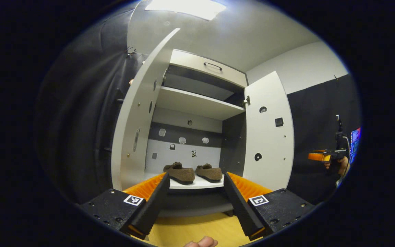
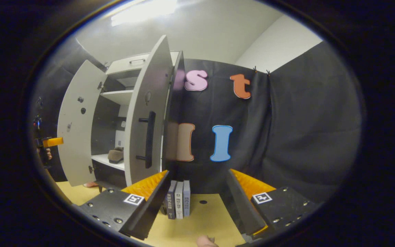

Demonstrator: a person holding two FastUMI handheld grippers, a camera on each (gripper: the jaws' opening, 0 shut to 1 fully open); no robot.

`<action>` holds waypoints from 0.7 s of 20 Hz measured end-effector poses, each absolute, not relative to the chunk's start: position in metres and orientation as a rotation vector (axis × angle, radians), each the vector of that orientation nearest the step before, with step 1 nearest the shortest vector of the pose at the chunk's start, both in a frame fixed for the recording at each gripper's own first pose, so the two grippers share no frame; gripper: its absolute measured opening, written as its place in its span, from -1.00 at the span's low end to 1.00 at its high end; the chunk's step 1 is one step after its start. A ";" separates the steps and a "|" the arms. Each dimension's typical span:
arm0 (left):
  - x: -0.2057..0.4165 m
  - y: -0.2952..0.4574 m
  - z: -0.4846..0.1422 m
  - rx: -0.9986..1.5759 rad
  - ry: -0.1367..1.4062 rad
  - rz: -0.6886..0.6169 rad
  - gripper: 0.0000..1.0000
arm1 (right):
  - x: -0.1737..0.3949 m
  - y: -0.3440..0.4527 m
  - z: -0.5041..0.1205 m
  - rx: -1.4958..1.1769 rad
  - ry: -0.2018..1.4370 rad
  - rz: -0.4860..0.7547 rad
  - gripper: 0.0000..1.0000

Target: Grab one shoe with the right hand and put it into the shoe cabinet, grab the other shoe with the left hand and put it into the shoe cabinet; then close the right door with the right hand and the left door with the left hand.

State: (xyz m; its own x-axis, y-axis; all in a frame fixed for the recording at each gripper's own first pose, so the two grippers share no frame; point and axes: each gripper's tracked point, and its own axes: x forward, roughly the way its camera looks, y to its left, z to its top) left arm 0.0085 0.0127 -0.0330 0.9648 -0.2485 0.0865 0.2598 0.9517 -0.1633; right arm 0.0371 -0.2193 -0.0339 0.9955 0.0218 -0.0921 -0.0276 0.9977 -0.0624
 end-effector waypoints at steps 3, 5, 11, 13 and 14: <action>-0.003 0.028 -0.021 -0.152 -0.116 -0.221 0.92 | 0.062 -0.224 -0.033 -0.058 0.122 0.018 0.99; -0.010 0.032 -0.013 -0.152 -0.148 -0.212 0.92 | 0.078 -0.221 -0.033 -0.044 0.131 0.012 0.99; -0.012 0.026 -0.016 -0.144 -0.141 -0.245 0.91 | 0.116 -0.172 -0.040 -0.043 0.177 0.070 0.97; 0.000 0.031 -0.024 -0.138 -0.113 -0.223 0.84 | 0.127 -0.149 -0.046 -0.057 0.197 0.094 0.96; 0.006 0.031 -0.030 -0.130 -0.092 -0.214 0.92 | 0.126 -0.144 -0.047 -0.073 0.201 0.109 0.98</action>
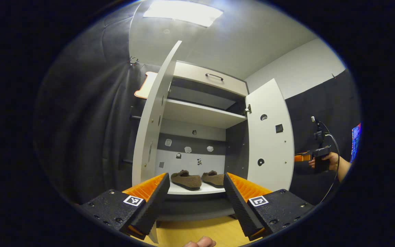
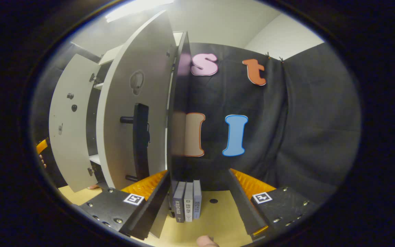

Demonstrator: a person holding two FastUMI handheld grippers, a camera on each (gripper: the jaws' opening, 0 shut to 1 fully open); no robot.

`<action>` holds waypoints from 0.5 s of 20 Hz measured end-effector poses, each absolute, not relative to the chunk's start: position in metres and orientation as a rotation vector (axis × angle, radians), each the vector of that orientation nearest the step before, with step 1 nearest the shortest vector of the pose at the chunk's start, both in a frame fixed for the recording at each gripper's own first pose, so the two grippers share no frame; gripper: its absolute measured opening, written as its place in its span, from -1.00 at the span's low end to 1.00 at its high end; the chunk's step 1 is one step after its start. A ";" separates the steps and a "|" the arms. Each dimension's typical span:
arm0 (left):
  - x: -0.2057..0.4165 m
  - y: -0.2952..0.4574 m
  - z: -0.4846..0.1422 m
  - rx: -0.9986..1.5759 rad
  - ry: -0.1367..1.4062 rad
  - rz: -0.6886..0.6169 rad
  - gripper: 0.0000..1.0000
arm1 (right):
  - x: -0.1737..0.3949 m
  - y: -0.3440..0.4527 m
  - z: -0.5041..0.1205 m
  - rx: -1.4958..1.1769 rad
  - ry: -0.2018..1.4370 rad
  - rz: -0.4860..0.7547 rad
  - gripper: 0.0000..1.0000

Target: Grab one shoe with the right hand and put it into the shoe cabinet, grab the other shoe with the left hand and put it into the shoe cabinet; then close the right door with the right hand and the left door with the left hand.

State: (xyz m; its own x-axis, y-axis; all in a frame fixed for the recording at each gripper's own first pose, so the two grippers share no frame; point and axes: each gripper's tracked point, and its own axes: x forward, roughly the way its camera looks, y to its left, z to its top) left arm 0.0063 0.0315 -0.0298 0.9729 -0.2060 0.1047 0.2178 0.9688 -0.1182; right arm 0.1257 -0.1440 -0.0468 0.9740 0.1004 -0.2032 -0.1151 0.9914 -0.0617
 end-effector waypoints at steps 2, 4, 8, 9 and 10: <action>0.016 0.027 -0.043 -0.126 -0.040 -0.221 0.92 | 0.123 -0.132 -0.037 -0.071 0.184 0.116 0.77; 0.029 0.028 -0.055 -0.120 0.007 -0.211 0.92 | 0.125 -0.127 -0.040 -0.058 0.190 0.115 0.81; 0.045 0.022 -0.068 -0.113 0.050 -0.196 0.92 | 0.127 -0.128 -0.042 -0.031 0.197 0.108 0.81; 0.047 0.018 -0.069 -0.108 0.051 -0.206 0.92 | 0.126 -0.124 -0.043 -0.015 0.205 0.113 0.76; 0.049 0.015 -0.073 -0.105 0.063 -0.211 0.86 | 0.125 -0.115 -0.045 -0.001 0.203 0.128 0.76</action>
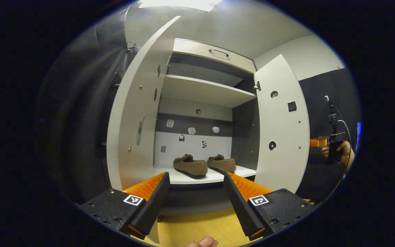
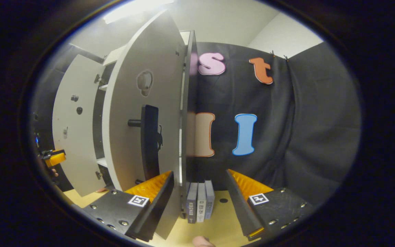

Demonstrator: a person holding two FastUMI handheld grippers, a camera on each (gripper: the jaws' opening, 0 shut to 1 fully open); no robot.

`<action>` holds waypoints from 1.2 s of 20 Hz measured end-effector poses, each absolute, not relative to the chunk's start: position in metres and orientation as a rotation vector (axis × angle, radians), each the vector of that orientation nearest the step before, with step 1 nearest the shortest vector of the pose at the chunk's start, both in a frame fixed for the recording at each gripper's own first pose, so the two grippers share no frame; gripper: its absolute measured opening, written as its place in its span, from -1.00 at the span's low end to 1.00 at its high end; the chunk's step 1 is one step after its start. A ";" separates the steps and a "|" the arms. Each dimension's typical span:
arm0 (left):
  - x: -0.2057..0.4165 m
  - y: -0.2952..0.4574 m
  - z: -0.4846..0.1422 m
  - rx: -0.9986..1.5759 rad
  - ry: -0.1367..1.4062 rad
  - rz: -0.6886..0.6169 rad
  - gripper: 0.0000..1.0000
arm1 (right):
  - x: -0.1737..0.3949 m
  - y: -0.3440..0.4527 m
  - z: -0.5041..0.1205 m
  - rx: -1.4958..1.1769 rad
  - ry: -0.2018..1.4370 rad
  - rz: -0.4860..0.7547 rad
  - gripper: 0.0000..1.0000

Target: Grab one shoe with the right hand and put it into the shoe cabinet, grab the other shoe with the left hand and put it into the shoe cabinet; then close the right door with the right hand and the left door with the left hand.

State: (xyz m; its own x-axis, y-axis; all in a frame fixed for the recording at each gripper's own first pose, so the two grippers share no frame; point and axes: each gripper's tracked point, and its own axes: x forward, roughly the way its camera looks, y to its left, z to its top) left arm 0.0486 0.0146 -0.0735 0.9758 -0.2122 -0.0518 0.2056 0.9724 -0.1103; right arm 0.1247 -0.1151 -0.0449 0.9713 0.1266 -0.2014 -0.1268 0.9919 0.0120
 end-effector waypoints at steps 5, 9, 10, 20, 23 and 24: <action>0.056 -0.001 -0.087 -0.092 0.107 -0.236 0.92 | 0.128 -0.060 -0.045 0.005 0.178 0.211 0.82; 0.049 -0.008 -0.083 -0.080 0.093 -0.263 0.93 | 0.132 -0.024 -0.049 0.020 0.192 0.244 0.82; 0.049 -0.008 -0.082 -0.077 0.088 -0.267 0.93 | 0.134 -0.017 -0.050 0.021 0.196 0.256 0.82; 0.048 0.004 -0.079 -0.064 0.069 -0.240 0.86 | 0.131 0.040 -0.062 -0.027 0.202 0.362 0.88; 0.046 0.009 -0.077 -0.063 0.064 -0.226 0.86 | 0.125 0.038 -0.068 -0.025 0.206 0.354 0.88; 0.043 0.008 -0.075 -0.062 0.063 -0.224 0.86 | 0.120 0.039 -0.070 -0.018 0.208 0.356 0.83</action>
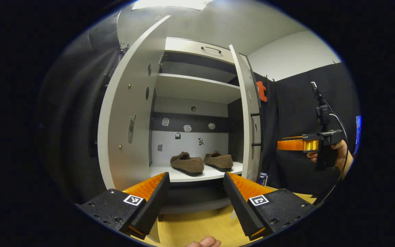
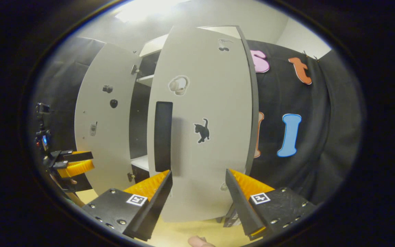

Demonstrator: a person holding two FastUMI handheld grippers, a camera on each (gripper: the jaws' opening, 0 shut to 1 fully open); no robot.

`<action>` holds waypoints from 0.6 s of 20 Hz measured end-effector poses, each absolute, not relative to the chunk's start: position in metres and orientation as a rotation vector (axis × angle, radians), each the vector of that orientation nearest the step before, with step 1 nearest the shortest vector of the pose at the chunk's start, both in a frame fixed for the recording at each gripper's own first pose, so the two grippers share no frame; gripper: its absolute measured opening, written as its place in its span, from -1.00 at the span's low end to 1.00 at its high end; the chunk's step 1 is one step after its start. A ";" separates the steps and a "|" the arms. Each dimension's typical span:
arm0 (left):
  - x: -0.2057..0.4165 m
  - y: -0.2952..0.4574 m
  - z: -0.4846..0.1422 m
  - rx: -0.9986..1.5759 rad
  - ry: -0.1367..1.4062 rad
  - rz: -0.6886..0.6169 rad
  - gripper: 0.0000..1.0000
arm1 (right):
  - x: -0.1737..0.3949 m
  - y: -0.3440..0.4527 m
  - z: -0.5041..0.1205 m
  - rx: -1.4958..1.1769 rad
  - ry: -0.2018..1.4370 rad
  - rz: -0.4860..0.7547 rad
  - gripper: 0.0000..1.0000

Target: Grab one shoe with the right hand and put it into the shoe cabinet, grab the other shoe with the left hand and put it into the shoe cabinet; then close the right door with the right hand and the left door with the left hand.

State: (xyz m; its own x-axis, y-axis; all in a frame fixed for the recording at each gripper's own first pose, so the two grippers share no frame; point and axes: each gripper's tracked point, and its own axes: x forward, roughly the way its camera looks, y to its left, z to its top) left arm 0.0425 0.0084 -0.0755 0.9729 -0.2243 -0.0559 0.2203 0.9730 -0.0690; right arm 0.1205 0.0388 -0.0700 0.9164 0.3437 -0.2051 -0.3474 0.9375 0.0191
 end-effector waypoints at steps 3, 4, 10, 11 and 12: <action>0.028 0.000 -0.077 -0.066 0.074 -0.255 0.92 | 0.110 0.039 -0.073 -0.004 0.194 0.353 0.83; 0.020 0.001 -0.077 -0.069 0.075 -0.256 0.93 | 0.105 0.042 -0.073 0.001 0.186 0.359 0.83; -0.021 0.053 -0.092 -0.083 0.111 -0.125 0.87 | 0.075 0.055 -0.083 -0.004 0.137 0.430 0.88; -0.030 0.065 -0.096 -0.089 0.134 -0.109 0.93 | 0.069 0.058 -0.084 0.001 0.130 0.439 0.84; -0.038 0.078 -0.095 -0.089 0.141 -0.095 0.87 | 0.064 0.061 -0.084 0.004 0.125 0.455 0.89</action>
State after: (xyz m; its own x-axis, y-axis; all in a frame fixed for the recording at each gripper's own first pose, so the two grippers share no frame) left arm -0.0375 0.0781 -0.0953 0.9856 -0.1004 -0.1364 0.0878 0.9915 -0.0955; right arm 0.0636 0.0609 -0.0840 0.8905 0.4389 -0.1197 -0.4384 0.8982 0.0321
